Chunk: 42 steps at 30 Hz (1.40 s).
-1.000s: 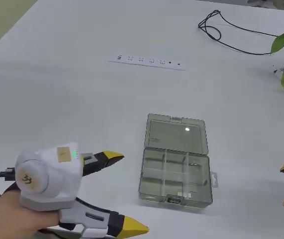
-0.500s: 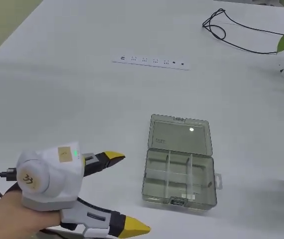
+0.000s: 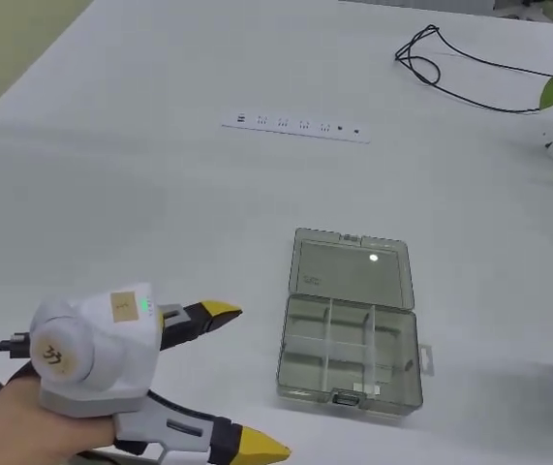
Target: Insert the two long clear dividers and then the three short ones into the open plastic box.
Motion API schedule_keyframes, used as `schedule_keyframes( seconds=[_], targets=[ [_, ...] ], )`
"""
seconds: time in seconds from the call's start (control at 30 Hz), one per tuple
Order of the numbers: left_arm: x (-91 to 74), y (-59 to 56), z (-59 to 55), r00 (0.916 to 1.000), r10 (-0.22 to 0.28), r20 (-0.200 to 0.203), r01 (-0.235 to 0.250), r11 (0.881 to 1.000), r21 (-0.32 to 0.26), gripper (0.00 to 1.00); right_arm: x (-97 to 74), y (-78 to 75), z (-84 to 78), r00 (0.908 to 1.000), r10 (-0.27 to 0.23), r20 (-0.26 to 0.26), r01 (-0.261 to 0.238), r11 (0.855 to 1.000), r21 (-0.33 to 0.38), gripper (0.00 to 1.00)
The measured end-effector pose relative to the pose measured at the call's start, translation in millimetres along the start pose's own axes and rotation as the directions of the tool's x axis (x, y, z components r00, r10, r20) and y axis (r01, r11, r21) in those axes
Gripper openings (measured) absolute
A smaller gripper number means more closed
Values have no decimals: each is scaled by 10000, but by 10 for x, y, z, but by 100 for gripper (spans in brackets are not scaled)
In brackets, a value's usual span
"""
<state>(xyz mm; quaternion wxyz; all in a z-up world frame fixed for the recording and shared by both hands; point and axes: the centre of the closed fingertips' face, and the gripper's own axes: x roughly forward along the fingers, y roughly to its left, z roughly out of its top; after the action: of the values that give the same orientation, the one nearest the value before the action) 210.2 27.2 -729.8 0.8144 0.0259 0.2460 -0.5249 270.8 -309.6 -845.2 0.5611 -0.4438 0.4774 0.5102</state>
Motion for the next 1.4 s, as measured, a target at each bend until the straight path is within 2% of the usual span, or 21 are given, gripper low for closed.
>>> schedule_keyframes(
  seconds=[0.2, 0.4, 0.53, 0.6, 0.77, 0.83, 1.0, 1.1, 1.13, 1.2, 1.27, 1.37, 1.4],
  targets=[
    [-13, -10, 8, 10000, -17, 0, 17, 10000, 43, 94, -11, 2, 6, 9999, -152, 54, 151, 9998, 163, 33],
    [-20, -17, 30, 10000, -41, 55, 41, 9999, 122, 94, -150, -1, 169, 9972, -557, 499, 544, 9982, 270, 33],
    [-15, -37, 54, 9999, -112, 88, 110, 9997, 202, 94, -287, -18, 337, 9911, -918, 965, 880, 9952, 432, 33],
    [-15, -45, 62, 9998, -150, 94, 148, 9996, 220, 94, -344, -27, 393, 9882, -1132, 1028, 1097, 9932, 385, 32],
    [-24, -48, 115, 9997, -194, 168, 190, 9995, 246, 94, -560, -15, 643, 9733, -1639, 1606, 1586, 9863, 454, 32],
    [-20, -46, 147, 9996, -198, 200, 193, 9995, 246, 94, -665, -1, 768, 9647, -1876, 1850, 1823, 9822, 458, 32],
    [1, -36, 304, 9987, -173, 488, 169, 9998, 94, 93, -968, 42, 1155, 9306, -2521, 2656, 2459, 9676, 567, 32],
    [15, -12, 393, 9980, -101, 624, 109, 9999, -113, 91, -1099, 62, 1318, 9155, -2772, 2915, 2717, 9605, 598, 32],
    [20, -15, 445, 9971, -115, 751, 127, 9998, -156, 90, -1188, 70, 1430, 9036, -2975, 3083, 2948, 9539, 563, 32],
    [38, -12, 535, 9960, -61, 890, 103, 9988, -473, 88, -1275, 86, 1542, 8916, -3155, 3249, 3132, 9477, 608, 32],
    [60, -54, 653, 9923, -195, 1227, 286, 9969, -727, 87, -1350, 111, 1647, 8819, -3277, 3390, 3289, 9427, 558, 32],
    [108, -79, 774, 9896, -228, 1420, 413, 9908, -1289, 84, -1471, 140, 1817, 8652, -3570, 3522, 3670, 9293, 405, 32],
    [122, -66, 787, 9905, -137, 1367, 333, 9893, -1420, 81, -1491, 143, 1846, 8616, -3611, 3568, 3715, 9275, 415, 32]
  ],
)
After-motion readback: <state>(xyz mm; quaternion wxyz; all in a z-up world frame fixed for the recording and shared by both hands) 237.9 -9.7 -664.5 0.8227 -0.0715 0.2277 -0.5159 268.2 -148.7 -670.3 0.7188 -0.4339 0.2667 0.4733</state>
